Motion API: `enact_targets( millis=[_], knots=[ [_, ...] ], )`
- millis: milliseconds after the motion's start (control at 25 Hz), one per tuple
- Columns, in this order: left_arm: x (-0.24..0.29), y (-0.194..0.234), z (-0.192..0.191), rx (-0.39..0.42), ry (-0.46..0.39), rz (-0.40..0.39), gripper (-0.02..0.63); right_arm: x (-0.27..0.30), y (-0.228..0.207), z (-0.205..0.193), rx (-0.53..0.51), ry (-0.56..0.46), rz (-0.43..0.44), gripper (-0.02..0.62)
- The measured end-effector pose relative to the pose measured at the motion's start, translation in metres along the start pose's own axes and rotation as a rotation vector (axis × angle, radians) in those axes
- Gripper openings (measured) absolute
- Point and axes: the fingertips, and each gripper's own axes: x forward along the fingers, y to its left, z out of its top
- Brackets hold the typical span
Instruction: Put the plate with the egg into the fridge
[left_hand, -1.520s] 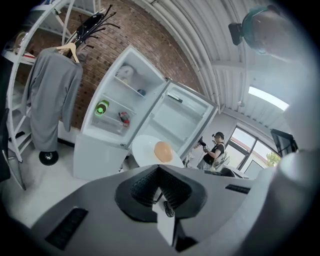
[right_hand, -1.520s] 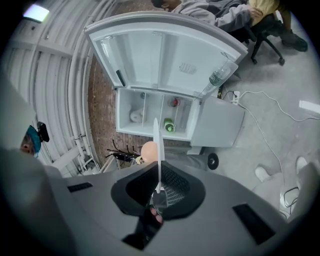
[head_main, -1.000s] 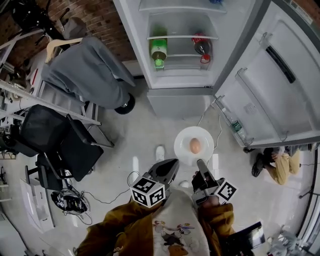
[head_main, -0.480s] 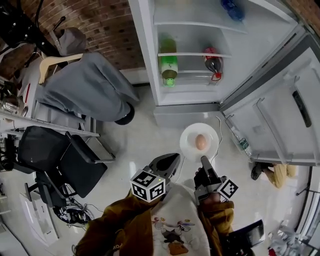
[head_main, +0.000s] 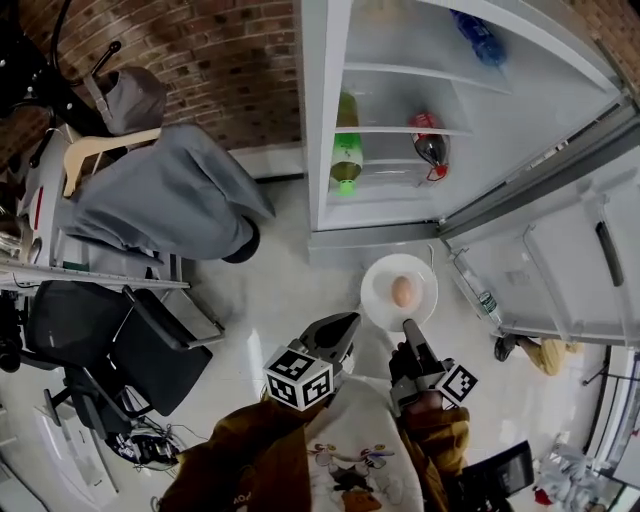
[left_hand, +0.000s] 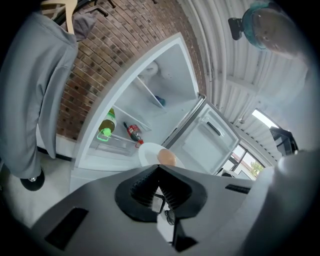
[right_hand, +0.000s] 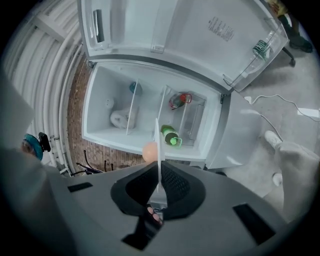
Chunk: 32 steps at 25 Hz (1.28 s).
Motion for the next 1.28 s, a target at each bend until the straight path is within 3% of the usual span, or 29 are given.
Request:
enact_targets(
  millis=[320,520,960,1280],
  knots=[
    [0.000,0.028,0.028,0.011,-0.048,0.074,0.006,0.045,0.012,0.011,0.008,0.035,0.050,0.021],
    [0.013,0.028,0.050,0.074,-0.063,0.102,0.006,0.066,0.016,0.027,0.017,0.065,0.071,0.021],
    [0.086,0.029,0.101,0.156,-0.069,0.135,0.006,0.115,0.026,0.083,0.038,0.112,0.130,0.021],
    [0.137,0.029,0.118,0.150,-0.088,0.178,0.006,0.141,0.031,0.139,0.026,0.139,0.159,0.021]
  ],
)
